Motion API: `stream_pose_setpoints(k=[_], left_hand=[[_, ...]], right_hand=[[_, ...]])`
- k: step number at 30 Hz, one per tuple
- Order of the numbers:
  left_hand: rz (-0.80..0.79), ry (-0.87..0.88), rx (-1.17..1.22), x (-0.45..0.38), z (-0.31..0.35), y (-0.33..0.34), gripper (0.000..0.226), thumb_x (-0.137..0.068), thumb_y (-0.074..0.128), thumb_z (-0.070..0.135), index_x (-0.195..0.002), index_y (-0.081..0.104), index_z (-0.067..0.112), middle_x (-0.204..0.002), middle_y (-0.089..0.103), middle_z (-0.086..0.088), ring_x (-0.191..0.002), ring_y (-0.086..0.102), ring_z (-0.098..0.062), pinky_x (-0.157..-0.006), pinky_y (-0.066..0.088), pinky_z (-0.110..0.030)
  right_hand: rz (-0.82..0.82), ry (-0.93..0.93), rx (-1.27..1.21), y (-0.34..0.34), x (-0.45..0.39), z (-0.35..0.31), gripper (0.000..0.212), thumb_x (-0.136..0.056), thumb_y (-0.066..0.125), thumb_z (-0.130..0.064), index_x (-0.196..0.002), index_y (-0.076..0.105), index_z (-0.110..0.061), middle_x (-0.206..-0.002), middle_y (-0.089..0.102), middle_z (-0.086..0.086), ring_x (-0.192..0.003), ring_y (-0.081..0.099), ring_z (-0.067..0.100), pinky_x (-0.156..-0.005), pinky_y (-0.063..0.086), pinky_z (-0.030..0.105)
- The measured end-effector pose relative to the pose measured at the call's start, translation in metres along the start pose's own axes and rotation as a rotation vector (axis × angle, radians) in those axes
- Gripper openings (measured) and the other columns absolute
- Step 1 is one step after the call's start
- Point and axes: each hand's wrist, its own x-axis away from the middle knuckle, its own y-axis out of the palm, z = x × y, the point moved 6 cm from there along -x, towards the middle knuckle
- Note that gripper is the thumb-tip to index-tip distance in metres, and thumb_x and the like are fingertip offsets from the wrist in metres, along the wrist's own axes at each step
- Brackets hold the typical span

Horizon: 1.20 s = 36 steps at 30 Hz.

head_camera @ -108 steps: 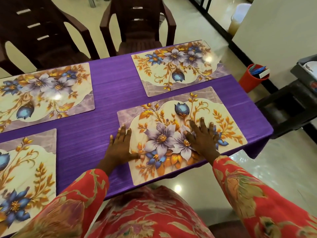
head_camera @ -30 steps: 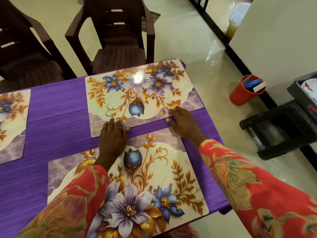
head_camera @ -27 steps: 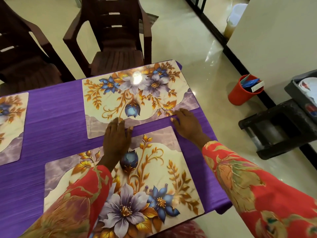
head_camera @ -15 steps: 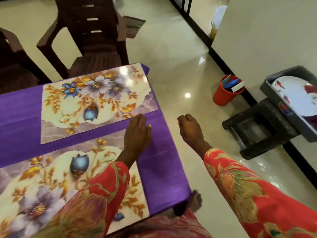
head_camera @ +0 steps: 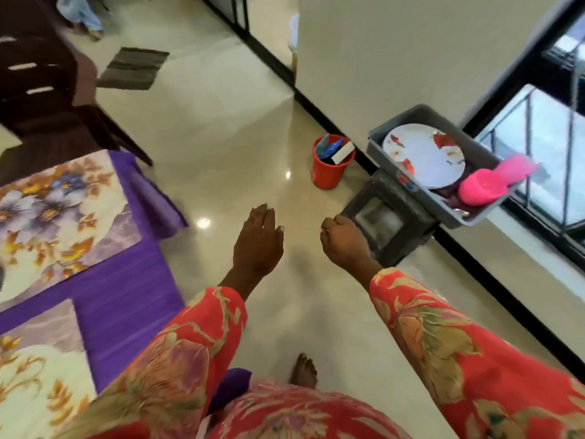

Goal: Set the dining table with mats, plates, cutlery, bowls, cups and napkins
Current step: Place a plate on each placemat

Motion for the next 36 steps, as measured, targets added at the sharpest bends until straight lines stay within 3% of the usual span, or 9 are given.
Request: stream_pose_setpoints(k=[4,9,17,25,32,36], left_hand=[[-0.075,0.099,-0.004,-0.028,0.048,0.027,0.051,-0.098,0.044,0.019,-0.142,0.032,-0.004,-0.148,0.032,-0.023,-0.14,0.027,-0.034,-0.115,0.021,-0.038],[-0.185,0.182,-0.013,-0.062,0.102,0.054,0.054,-0.098,0.042,0.022,-0.144,0.026,-0.003,-0.147,0.034,-0.023,-0.137,0.031,-0.034,-0.113,0.023,-0.036],[-0.326,0.283,0.002,-0.133,0.167,0.098,0.056,-0.098,0.043,0.029,-0.144,0.027,0.002,-0.147,0.037,-0.019,-0.135,0.036,-0.031,-0.107,0.032,-0.038],[-0.462,0.436,-0.074,-0.256,0.199,0.14,0.055,-0.098,0.041,0.03,-0.144,0.027,0.004,-0.146,0.037,-0.016,-0.133,0.038,-0.03,-0.105,0.034,-0.039],[-0.567,0.549,-0.094,-0.376,0.223,0.167,0.05,-0.097,0.044,0.032,-0.139,0.035,0.007,-0.139,0.046,-0.014,-0.126,0.046,-0.028,-0.1,0.042,-0.039],[-0.607,0.605,-0.11,-0.42,0.241,0.185,0.048,-0.098,0.043,0.028,-0.139,0.036,0.005,-0.141,0.044,-0.013,-0.129,0.043,-0.027,-0.102,0.038,-0.035]], right_hand=[[0.038,0.116,-0.039,-0.012,0.005,0.056,0.026,-0.091,0.043,-0.011,-0.109,0.057,0.002,-0.108,0.056,0.019,-0.1,0.052,0.037,-0.082,0.047,0.038],[0.066,0.242,-0.093,-0.028,0.016,0.116,0.032,-0.093,0.042,-0.011,-0.123,0.055,-0.005,-0.117,0.053,0.016,-0.107,0.05,0.034,-0.088,0.042,0.034],[0.135,0.452,-0.101,-0.055,0.005,0.202,0.022,-0.089,0.049,-0.015,-0.103,0.059,-0.002,-0.108,0.054,0.017,-0.098,0.052,0.037,-0.078,0.045,0.036],[0.211,0.677,-0.186,-0.065,-0.07,0.27,0.017,-0.085,0.051,-0.014,-0.095,0.058,-0.002,-0.104,0.055,0.019,-0.094,0.054,0.038,-0.074,0.044,0.036],[0.259,0.849,-0.261,-0.08,-0.154,0.317,0.021,-0.084,0.052,-0.009,-0.101,0.062,-0.002,-0.106,0.057,0.022,-0.098,0.055,0.039,-0.078,0.044,0.037],[0.251,0.927,-0.303,-0.081,-0.182,0.34,0.027,-0.084,0.052,-0.008,-0.108,0.061,0.0,-0.106,0.055,0.022,-0.099,0.054,0.039,-0.081,0.048,0.039]])
